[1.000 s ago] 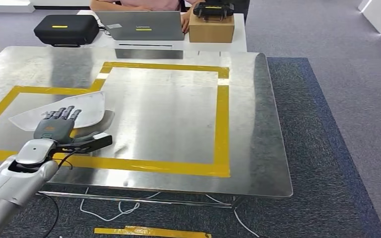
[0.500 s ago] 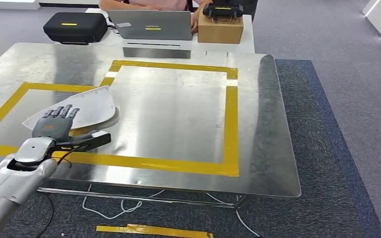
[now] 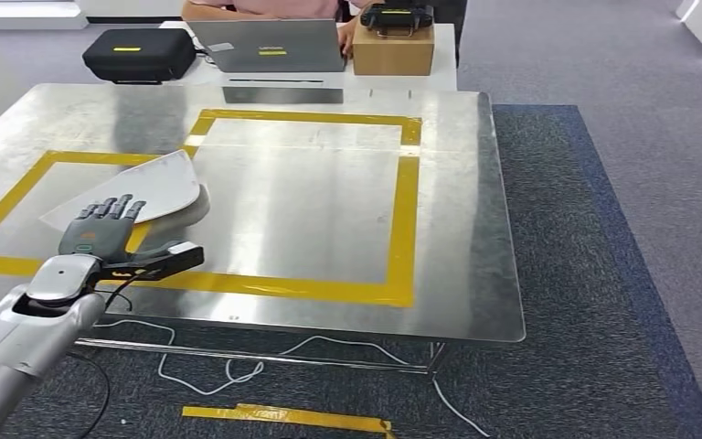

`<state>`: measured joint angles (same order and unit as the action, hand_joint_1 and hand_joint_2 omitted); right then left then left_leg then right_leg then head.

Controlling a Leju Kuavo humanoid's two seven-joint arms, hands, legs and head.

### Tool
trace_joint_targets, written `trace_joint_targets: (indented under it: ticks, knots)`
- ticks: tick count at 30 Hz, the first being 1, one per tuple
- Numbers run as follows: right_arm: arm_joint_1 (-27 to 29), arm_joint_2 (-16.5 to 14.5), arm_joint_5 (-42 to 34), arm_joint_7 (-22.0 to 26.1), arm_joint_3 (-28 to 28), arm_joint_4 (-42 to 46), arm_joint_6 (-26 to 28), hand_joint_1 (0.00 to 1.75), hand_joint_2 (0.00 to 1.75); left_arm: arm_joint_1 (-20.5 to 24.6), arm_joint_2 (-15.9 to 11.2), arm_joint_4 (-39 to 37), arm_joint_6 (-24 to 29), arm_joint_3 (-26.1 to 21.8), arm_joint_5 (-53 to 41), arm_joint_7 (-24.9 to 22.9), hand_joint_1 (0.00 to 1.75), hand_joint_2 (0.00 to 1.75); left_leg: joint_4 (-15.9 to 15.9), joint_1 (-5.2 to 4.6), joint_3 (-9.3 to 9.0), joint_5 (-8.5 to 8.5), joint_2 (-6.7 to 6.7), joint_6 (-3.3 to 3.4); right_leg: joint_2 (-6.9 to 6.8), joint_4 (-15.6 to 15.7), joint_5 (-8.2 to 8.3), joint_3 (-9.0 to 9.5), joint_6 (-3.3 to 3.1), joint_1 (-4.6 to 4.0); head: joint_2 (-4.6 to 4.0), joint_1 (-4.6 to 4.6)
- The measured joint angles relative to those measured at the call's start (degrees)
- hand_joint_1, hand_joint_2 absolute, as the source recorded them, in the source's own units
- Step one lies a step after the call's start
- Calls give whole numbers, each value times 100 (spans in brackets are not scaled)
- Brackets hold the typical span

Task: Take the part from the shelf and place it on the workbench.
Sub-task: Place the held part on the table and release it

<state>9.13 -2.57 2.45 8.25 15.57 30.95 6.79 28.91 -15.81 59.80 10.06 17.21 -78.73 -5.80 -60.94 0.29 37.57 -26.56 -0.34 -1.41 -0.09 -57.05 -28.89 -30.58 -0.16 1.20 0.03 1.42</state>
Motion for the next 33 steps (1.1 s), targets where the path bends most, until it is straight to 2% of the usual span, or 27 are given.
trace_joint_targets:
  ticks: [1, 2, 3, 4, 5, 6, 7, 10, 11, 12, 14, 15, 16, 17, 18, 20, 21, 22, 23, 25, 26, 27, 28, 30, 31, 32, 33]
  knots:
    - [0, 2, -13, -11, 4, -1, 5, 0, 0, -14, -2, -1, -4, -2, -1, -6, 0, 0, -394, 10, 62, -251, 5, -31, -13, -12, 62, -93, -19, -4, 0, 13]
    - [0, 3, -26, -23, 10, -2, 8, 0, 0, -27, -3, -1, -6, -4, -1, -10, 0, 0, -676, 21, 52, -420, 7, -55, -27, -28, 125, -190, -30, -8, 1, 19]
    - [0, 3, -41, -40, 17, -3, 12, 0, 0, -39, -4, -1, -6, -5, -2, -15, 0, 0, -822, 33, -44, -527, 10, -74, -43, -49, 193, -293, -35, -11, 1, 22]
    - [-4, 4, -53, -60, 25, -4, 16, 0, 0, -47, -6, 0, -6, -6, -2, -17, 0, 0, -610, 41, -293, -440, 14, -71, -52, -74, 242, -373, -20, -12, 1, 22]
    - [-8, 4, -60, -78, 30, -4, 20, 0, 0, -38, -6, 4, -8, -7, -2, -22, 0, 0, -193, 35, -568, -353, 17, -54, -55, -92, 268, -413, 4, -19, 1, 22]
    - [-12, 4, -64, -92, 34, -4, 26, 0, 0, -31, -7, 11, -9, -9, -2, -27, 0, 0, 135, 26, -770, -306, 16, -28, -57, -103, 298, -442, 34, -26, 1, 18]
    - [-14, 4, -66, -101, 37, -4, 34, 0, 0, -28, -10, 19, -11, -11, -2, -34, 0, 0, 343, 14, -886, -301, 14, 1, -58, -108, 332, -462, 70, -32, 0, 18]
    - [-5, 4, -72, -109, 42, -10, 50, 0, 0, -42, -16, 29, -9, -16, -2, -53, 0, 0, 442, -1, -845, -235, 13, 122, -55, -86, 412, -501, 184, -31, 0, 15]
    - [-3, 4, -75, -110, 43, -13, 52, 0, 0, -41, -15, 29, -8, -16, -2, -56, 0, 0, 453, 6, -801, -180, 19, 174, -45, -137, 329, -552, 215, -28, 0, 7]
    - [-3, 5, -79, -112, 44, -16, 54, 0, 0, -40, -14, 30, -6, -15, -2, -58, 0, 0, 468, 16, -742, -116, 26, 225, -32, -301, 143, -635, 239, -29, -1, -3]
    - [-11, 6, -84, -116, 45, -19, 60, 0, 0, -43, -13, 31, -8, -15, -2, -62, 0, 0, 470, 14, -600, 1, 32, 284, -12, -961, -400, -871, 264, -29, 0, -28]
    - [-16, 6, -86, -119, 46, -20, 65, 0, 0, -54, -13, 31, -10, -15, -2, -64, 0, 0, 466, 5, -523, 57, 31, 296, -9, -1347, -609, -969, 272, -31, 0, -36]
    - [-20, 6, -88, -123, 50, -20, 70, 0, 0, -68, -11, 31, -14, -15, -2, -66, 0, 0, 462, -7, -448, 113, 31, 300, -9, -1620, -688, -1005, 272, -33, 0, -38]
    - [-23, 6, -91, -130, 56, -20, 74, 0, 0, -83, -10, 31, -19, -15, -2, -67, 0, 0, 458, -20, -375, 167, 30, 299, -8, -1713, -643, -951, 264, -38, 0, -39]
    - [-24, 7, -93, -134, 62, -20, 78, 0, 0, -97, -9, 31, -25, -15, -2, -69, 0, 0, 456, -33, -309, 218, 27, 296, -7, -1592, -506, -794, 243, -46, -1, -40]
    - [-30, 17, -97, -143, 74, -20, 84, 0, 0, -110, -9, 32, -38, -19, -2, -78, 0, 0, 449, -56, -204, 312, 18, 277, 11, -828, -238, -215, 159, -76, 0, -39]
    - [-39, 26, -99, -145, 79, -20, 89, 0, 0, -112, -13, 36, -42, -23, -2, -84, 0, 0, 443, -67, -166, 356, 15, 260, 20, -385, -201, 87, 122, -91, 0, -37]
    - [-48, 33, -100, -148, 83, -20, 92, 0, 0, -114, -16, 41, -46, -32, -2, -90, 0, 0, 442, -72, -140, 407, 16, 239, 32, -58, -206, 301, 95, -106, 1, -34]
    - [-56, 39, -102, -153, 86, -20, 96, 0, 0, -119, -18, 46, -50, -40, -1, -95, 0, 0, 448, -70, -121, 458, 17, 212, 39, 124, -228, 411, 78, -121, 1, -35]
    - [-53, 36, -103, -172, 95, -20, 98, 0, 0, -144, -25, 51, -62, -56, 1, -107, 0, 0, 467, -54, -91, 544, 8, 154, 29, 202, -158, 389, 32, -124, 1, -46]
    - [-50, 38, -104, -187, 99, -20, 100, 0, 0, -162, -32, 51, -72, -63, 3, -114, 0, 0, 437, -51, -60, 492, 2, 121, 15, 222, -98, 350, -9, -113, 0, -52]
    - [-47, 40, -103, -203, 102, -20, 103, 0, 0, -178, -43, 51, -83, -71, 4, -122, 0, 0, 316, -45, 1, 331, -3, 88, 0, 244, -27, 294, -51, -98, -1, -48]
    - [-47, 42, -103, -215, 104, -20, 107, 0, 0, -191, -55, 51, -93, -83, 6, -129, 0, 0, 72, -34, 90, 69, -6, 55, -16, 261, 47, 226, -82, -82, -1, -46]
    - [-43, 48, -99, -225, 107, -21, 114, 0, 0, -225, -68, 51, -104, -101, 6, -140, 0, 0, -699, -1, 284, -494, 0, -8, -33, 252, 179, 64, -103, -84, 0, -33]
    - [-41, 48, -98, -226, 111, -21, 115, 0, 0, -252, -69, 51, -106, -107, 5, -144, 0, 0, -1044, 16, 329, -625, 2, -33, -41, 243, 239, -19, -96, -84, 0, -33]
    - [-40, 48, -97, -226, 118, -22, 114, 0, 0, -283, -70, 51, -106, -108, 5, -149, 0, 0, -1237, 30, 305, -618, 3, -52, -49, 229, 293, -103, -84, -81, 0, -33]
    - [-39, 48, -97, -230, 125, -22, 113, 0, 0, -308, -71, 51, -107, -110, 5, -153, 0, 0, -1213, 44, 185, -501, 5, -65, -56, 206, 341, -187, -68, -74, 0, -32]
